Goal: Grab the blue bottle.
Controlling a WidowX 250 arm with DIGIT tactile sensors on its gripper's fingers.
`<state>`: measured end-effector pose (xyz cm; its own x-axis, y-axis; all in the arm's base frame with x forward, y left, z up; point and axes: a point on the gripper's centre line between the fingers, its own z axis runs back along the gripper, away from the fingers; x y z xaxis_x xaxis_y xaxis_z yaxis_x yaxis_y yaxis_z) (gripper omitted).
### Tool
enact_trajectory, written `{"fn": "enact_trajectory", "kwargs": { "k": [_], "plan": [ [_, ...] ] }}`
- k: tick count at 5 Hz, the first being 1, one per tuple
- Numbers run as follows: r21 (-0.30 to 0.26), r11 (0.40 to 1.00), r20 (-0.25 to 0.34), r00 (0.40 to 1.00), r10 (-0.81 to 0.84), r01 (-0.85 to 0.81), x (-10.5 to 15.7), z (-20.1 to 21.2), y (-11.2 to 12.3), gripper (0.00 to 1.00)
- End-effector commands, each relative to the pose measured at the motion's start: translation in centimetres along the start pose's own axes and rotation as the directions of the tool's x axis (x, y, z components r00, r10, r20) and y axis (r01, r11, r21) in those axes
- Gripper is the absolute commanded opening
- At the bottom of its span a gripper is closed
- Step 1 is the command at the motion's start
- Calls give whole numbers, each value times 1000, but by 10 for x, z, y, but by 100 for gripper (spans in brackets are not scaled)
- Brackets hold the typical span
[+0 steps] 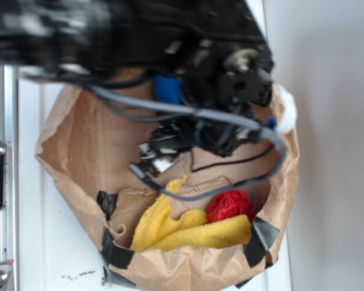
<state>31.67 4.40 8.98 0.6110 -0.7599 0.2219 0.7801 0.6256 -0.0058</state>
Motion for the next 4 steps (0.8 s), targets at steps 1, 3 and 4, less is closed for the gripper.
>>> {"fn": "enact_trajectory", "kwargs": {
  "k": [1, 3, 4],
  "plan": [
    [64, 995, 67, 995, -80, 75, -11, 19, 29, 100],
    [64, 990, 49, 990, -131, 128, -37, 14, 28, 100],
    [88, 982, 6, 986, -166, 165, -69, -1, 14, 100]
  ]
}}
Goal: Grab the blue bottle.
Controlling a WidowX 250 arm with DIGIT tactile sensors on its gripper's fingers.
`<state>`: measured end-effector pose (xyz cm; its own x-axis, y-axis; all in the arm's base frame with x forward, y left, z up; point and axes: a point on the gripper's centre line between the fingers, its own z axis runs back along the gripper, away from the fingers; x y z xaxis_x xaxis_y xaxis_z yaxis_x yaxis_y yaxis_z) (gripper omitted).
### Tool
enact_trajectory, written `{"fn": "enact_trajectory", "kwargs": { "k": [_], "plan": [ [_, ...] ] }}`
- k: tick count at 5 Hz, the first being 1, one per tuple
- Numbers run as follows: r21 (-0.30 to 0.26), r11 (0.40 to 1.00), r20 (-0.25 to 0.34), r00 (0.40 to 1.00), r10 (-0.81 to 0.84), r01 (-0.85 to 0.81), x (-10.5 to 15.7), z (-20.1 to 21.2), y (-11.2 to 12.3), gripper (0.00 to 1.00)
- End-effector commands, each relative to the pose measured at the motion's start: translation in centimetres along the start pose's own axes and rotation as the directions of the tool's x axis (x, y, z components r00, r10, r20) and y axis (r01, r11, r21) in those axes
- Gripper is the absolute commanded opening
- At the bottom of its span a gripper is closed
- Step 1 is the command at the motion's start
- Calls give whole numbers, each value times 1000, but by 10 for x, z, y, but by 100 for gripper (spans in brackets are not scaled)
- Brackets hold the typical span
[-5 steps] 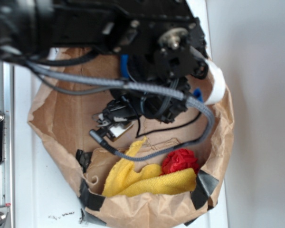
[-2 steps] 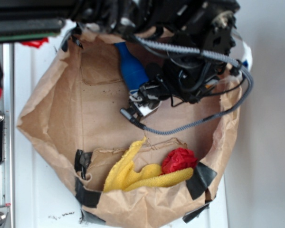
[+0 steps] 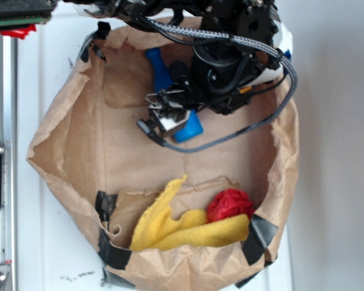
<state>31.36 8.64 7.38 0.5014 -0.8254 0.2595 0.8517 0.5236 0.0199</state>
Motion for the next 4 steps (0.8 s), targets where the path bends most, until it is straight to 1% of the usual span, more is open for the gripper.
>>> {"fn": "enact_trajectory", "kwargs": {
  "k": [1, 2, 3, 4],
  "plan": [
    [113, 993, -70, 997, -38, 46, -40, -7, -18, 100],
    [125, 991, -86, 995, -44, 55, -45, -12, -22, 100],
    [137, 989, -77, 996, -37, 47, -37, -11, -14, 0],
    [127, 989, -61, 996, -65, 73, -40, -1, -23, 0]
  ]
}}
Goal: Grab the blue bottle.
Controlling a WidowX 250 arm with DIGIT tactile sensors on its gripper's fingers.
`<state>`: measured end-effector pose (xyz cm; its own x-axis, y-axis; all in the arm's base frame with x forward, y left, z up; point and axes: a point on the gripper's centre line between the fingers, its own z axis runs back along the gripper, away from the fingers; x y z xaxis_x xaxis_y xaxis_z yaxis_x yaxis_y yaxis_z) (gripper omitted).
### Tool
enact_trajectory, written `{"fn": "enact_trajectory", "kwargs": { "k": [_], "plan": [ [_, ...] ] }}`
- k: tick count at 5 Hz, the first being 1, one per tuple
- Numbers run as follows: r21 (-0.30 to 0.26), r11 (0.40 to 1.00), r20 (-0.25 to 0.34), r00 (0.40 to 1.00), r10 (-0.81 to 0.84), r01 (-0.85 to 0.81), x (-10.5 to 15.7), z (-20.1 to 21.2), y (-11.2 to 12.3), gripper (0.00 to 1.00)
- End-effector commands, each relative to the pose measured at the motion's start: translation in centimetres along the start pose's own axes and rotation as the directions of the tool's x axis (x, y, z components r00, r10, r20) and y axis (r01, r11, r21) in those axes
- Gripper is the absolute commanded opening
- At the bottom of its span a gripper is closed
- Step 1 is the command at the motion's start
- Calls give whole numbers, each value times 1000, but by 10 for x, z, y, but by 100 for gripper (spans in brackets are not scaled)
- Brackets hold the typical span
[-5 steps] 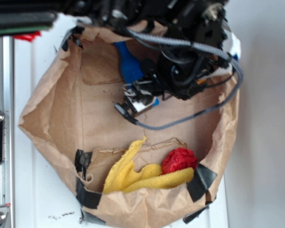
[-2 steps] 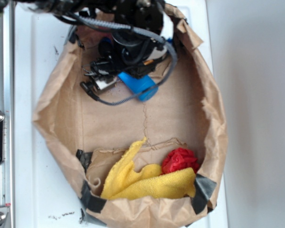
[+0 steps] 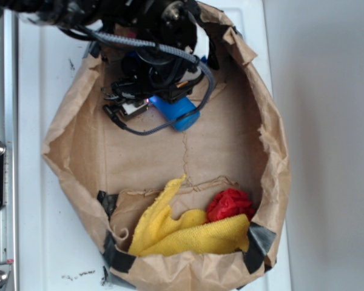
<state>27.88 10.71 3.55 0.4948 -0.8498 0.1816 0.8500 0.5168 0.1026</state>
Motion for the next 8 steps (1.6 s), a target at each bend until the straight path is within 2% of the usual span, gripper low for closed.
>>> {"fn": "enact_trajectory", "kwargs": {
  "k": [1, 2, 3, 4, 5, 6, 7, 8],
  "plan": [
    [33, 999, 97, 995, -37, 34, 4, 53, -6, 0],
    [42, 999, 175, 985, 6, -13, 4, 103, -20, 0],
    [89, 986, 184, 975, 123, -142, 80, 131, -2, 0],
    [202, 926, 147, 945, 293, -319, 112, 147, 0, 0],
    [256, 851, 125, 889, 441, -458, 138, 149, -2, 0],
    [240, 785, 128, 820, 557, -571, 142, 157, -14, 0],
    [138, 790, 144, 801, 581, -598, 129, 171, -21, 0],
    [105, 777, 107, 784, 612, -621, 116, 177, -17, 0]
  ]
}}
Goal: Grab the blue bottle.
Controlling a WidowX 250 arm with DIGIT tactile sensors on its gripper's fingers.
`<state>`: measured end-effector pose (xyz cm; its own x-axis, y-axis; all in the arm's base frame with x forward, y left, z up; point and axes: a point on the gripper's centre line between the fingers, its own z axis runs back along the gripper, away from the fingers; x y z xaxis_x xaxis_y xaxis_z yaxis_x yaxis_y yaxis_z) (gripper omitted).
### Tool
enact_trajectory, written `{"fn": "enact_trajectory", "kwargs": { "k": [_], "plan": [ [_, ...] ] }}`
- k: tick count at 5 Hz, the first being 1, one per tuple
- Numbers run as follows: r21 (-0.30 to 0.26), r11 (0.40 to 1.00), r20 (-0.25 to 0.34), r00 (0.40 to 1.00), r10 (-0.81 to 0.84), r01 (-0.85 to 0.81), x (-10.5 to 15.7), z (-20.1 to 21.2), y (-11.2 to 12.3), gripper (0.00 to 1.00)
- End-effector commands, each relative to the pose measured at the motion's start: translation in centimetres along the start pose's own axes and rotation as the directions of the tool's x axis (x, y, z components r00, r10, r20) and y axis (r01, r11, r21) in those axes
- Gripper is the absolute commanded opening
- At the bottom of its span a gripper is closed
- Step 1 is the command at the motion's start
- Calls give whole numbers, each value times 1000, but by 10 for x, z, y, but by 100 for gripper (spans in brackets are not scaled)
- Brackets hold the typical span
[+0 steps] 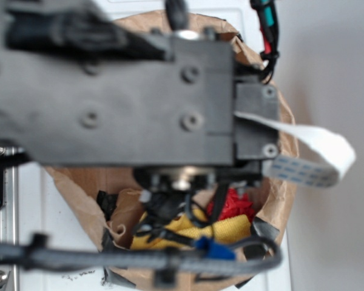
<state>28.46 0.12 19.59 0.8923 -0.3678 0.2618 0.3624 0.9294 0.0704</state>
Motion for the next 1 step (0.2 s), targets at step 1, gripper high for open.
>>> {"fn": "enact_trajectory", "kwargs": {
  "k": [1],
  "plan": [
    [22, 999, 40, 999, -25, 24, 3, 29, 20, 0]
  ]
}}
